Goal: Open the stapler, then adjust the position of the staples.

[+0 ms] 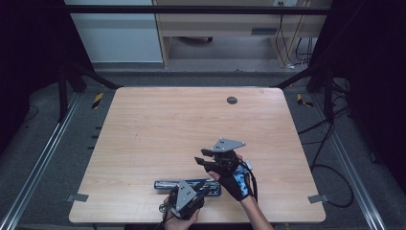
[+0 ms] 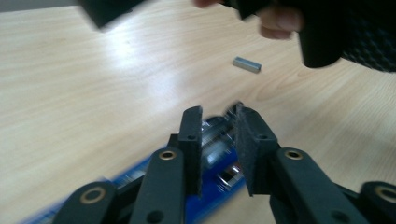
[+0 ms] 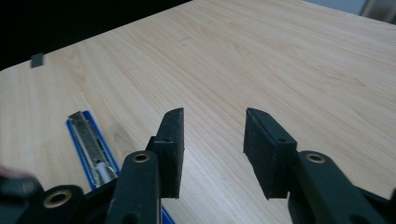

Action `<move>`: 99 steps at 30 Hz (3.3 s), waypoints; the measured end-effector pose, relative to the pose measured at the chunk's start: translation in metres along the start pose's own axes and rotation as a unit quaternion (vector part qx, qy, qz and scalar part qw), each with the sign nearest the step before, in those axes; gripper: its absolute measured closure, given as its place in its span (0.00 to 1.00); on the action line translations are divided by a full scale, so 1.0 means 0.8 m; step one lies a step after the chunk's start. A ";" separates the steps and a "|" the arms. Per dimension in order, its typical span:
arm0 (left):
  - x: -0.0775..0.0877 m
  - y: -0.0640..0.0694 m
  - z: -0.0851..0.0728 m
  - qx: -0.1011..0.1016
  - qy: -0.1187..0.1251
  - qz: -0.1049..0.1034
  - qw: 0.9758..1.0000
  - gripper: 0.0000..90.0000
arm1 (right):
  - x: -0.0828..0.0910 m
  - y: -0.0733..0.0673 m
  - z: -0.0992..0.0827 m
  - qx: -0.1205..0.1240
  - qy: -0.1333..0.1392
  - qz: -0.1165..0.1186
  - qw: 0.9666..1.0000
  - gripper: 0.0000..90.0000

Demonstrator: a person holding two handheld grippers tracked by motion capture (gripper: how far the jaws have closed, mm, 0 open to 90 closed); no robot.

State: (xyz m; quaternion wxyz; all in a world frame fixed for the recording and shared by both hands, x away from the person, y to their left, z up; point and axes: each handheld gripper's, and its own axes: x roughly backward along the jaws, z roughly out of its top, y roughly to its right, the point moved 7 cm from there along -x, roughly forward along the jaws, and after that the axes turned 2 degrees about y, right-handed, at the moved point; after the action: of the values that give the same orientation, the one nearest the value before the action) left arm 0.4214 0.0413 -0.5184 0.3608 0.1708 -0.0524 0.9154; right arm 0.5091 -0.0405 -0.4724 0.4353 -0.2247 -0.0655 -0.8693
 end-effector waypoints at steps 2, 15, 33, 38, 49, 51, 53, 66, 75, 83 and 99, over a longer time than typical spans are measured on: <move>0.002 -0.010 0.010 -0.013 -0.003 -0.001 1.000 0.76 | 0.006 0.009 0.001 -0.006 0.000 -0.012 1.000 0.63; 0.011 -0.078 0.065 -0.029 -0.025 -0.018 0.999 0.62 | 0.054 0.057 -0.005 -0.038 0.008 -0.071 0.997 0.59; 0.063 -0.166 0.060 -0.056 -0.063 0.042 0.996 0.53 | 0.099 0.110 -0.069 -0.071 -0.083 -0.157 0.982 0.62; 0.084 -0.190 0.047 -0.045 -0.069 0.057 0.995 0.52 | 0.102 0.120 -0.084 -0.075 -0.108 -0.170 0.977 0.65; 0.114 -0.242 0.002 0.002 -0.081 0.104 0.991 0.51 | 0.093 0.125 -0.100 -0.080 -0.147 -0.181 0.969 0.72; 0.114 -0.246 -0.003 0.005 -0.085 0.107 0.991 0.51 | 0.092 0.126 -0.102 -0.085 -0.153 -0.182 0.968 0.74; 0.115 -0.248 -0.006 0.009 -0.087 0.108 0.990 0.51 | 0.090 0.128 -0.105 -0.085 -0.163 -0.186 0.965 0.76; 0.114 -0.250 -0.011 0.004 -0.098 0.115 0.988 0.51 | 0.081 0.130 -0.114 -0.088 -0.193 -0.185 0.960 0.81; 0.112 -0.252 -0.014 0.003 -0.103 0.115 0.988 0.51 | 0.072 0.130 -0.116 -0.088 -0.202 -0.176 0.960 0.85; 0.110 -0.250 -0.014 0.001 -0.106 0.113 0.988 0.51 | 0.074 0.130 -0.116 -0.088 -0.204 -0.170 0.960 0.87; 0.110 -0.249 -0.016 -0.003 -0.110 0.112 0.988 0.51 | 0.081 0.127 -0.118 -0.090 -0.211 -0.161 0.960 0.82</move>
State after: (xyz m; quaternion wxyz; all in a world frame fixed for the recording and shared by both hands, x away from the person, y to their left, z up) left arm 0.4928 0.2468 -0.5047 0.2489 0.2630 -0.1130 0.9252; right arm 0.5238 -0.1787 -0.5357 0.2437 -0.4275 -0.1123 -0.8633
